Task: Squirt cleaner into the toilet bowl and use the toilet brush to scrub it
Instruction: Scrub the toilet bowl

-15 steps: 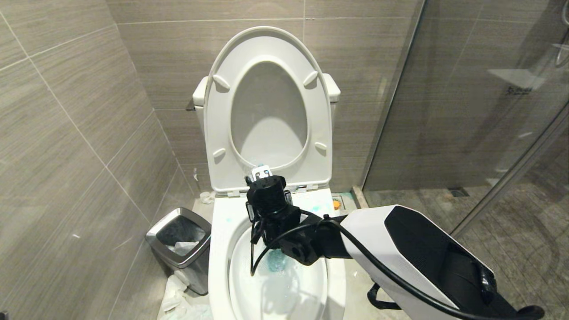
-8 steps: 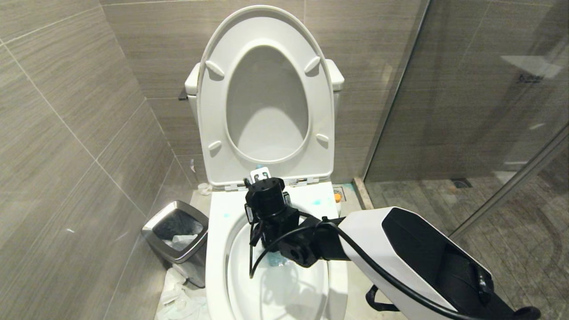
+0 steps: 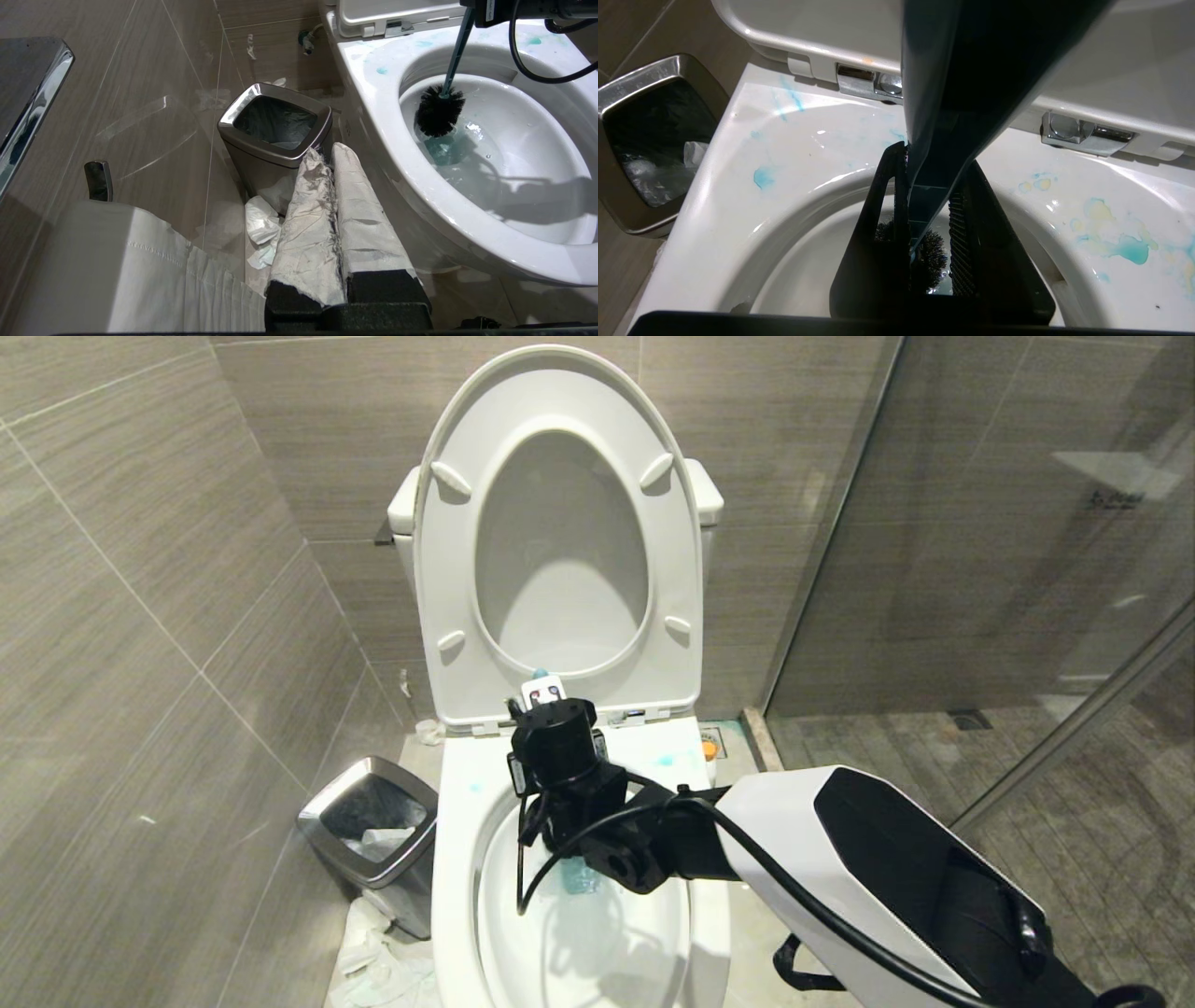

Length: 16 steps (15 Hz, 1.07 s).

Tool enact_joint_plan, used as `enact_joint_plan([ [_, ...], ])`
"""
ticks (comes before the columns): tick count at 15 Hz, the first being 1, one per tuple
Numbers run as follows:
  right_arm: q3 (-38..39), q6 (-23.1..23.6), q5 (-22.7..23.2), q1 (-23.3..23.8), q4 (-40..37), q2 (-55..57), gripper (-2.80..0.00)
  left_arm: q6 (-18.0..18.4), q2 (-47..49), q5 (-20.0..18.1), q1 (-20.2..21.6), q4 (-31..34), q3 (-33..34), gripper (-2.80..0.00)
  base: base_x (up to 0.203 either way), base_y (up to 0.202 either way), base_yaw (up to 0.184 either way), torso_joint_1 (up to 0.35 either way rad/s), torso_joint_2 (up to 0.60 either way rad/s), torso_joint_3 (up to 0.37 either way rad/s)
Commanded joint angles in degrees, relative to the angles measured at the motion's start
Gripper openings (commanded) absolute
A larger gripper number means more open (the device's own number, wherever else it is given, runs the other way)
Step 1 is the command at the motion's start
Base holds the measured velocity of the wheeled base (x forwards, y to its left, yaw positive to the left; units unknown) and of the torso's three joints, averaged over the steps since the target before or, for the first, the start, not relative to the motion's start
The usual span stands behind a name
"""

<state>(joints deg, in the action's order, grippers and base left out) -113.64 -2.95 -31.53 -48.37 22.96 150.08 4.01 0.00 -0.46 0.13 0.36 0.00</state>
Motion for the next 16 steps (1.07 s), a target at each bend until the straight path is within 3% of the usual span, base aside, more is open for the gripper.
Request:
enact_joint_plan([
  [1, 0.00, 0.14, -0.03, -0.14, 0.85, -0.49, -2.80, 0.11, 0.09, 0.02, 0.04, 0.08, 0.00, -2.80, 0.000, 0.000, 0.000, 0.000, 0.00, 0.000],
  [16, 3.57, -0.03, 0.61, -8.29, 2.75, -2.68, -2.80, 0.82, 0.09, -0.06, 0.04, -0.01, 0.00, -2.80, 0.000, 0.000, 0.000, 0.000, 0.00, 0.000],
])
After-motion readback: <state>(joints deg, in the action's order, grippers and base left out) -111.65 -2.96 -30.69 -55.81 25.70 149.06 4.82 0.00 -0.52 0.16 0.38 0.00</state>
